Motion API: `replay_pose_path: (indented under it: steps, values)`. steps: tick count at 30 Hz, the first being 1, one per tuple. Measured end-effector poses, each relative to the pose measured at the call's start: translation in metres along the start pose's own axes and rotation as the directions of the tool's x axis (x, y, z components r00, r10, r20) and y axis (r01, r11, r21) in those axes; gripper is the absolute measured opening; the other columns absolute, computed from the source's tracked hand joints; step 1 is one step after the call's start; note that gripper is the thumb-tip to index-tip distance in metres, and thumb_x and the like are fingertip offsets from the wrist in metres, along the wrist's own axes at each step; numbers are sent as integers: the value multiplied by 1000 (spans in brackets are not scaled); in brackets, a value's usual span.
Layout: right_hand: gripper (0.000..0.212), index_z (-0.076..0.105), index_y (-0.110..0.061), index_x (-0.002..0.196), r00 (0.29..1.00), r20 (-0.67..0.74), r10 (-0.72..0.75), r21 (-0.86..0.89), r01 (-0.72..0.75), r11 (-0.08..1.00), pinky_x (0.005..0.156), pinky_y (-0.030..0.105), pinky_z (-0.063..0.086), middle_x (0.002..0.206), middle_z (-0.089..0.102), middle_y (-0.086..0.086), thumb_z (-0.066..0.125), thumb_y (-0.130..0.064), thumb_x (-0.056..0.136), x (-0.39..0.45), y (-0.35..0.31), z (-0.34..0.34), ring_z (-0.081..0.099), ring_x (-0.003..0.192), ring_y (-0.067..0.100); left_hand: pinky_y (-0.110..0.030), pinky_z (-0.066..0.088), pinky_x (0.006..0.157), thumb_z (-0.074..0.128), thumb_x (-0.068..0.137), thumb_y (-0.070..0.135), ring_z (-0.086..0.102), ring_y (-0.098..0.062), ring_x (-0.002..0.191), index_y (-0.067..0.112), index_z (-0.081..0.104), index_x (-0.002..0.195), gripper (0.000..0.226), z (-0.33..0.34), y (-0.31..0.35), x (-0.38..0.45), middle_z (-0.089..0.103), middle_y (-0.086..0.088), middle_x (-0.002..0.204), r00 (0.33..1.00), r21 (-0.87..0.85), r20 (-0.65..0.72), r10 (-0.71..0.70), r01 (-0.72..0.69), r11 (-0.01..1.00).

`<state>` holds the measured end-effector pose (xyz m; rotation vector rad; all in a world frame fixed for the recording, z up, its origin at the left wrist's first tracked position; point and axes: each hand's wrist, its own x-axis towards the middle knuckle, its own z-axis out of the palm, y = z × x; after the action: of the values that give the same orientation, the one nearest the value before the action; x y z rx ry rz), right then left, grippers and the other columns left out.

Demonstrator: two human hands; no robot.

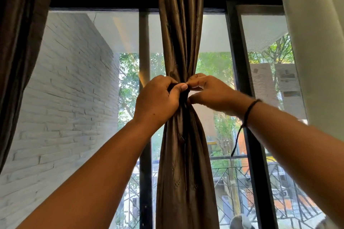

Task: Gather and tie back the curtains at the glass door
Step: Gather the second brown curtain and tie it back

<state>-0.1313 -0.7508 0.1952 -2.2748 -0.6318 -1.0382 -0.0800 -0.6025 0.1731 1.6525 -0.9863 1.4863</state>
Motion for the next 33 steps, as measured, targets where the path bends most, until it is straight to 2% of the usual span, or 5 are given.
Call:
replay_pose_path:
  steps: [5,12,20,28,33]
  values:
    - [72,48,-27,136,945,-318,71,471,93,877,87,25,55,105,67,-7,74,1,75,-19,9,37,68,95,9,-35,47,70,52,94,40,57,-23,72,14,65,78,33,-4,-14,13,61,-5,74,963,-46,94,-254,259,965]
    - [40,65,-25,110,866,-423,-267,-487,31,873,64,28,40,100,61,-2,64,-54,81,-24,2,65,60,90,21,-26,39,64,51,93,43,51,-12,74,4,62,100,41,-18,-10,29,58,-6,90,791,-126,439,-427,524,842]
    - [34,61,-20,94,894,-419,-159,-561,-117,819,53,28,31,90,61,2,44,-49,94,-1,-14,58,53,74,22,-25,25,52,60,87,48,29,-11,51,15,53,63,41,-27,-14,38,37,-3,61,736,-137,540,-408,555,820]
    - [26,55,-21,88,983,-131,-129,-647,14,763,61,29,33,81,48,0,39,-40,95,-3,-4,39,49,76,24,-20,39,52,54,95,23,52,-6,54,24,68,102,16,-39,-36,20,72,4,74,762,-248,568,-310,518,819]
    - [34,42,-17,68,982,-84,-168,-766,44,642,54,29,29,67,41,-1,36,-36,95,-1,-15,45,43,62,25,-21,49,49,53,96,18,55,-12,49,5,63,96,16,-20,-32,24,63,-7,65,861,-343,333,-383,490,801]
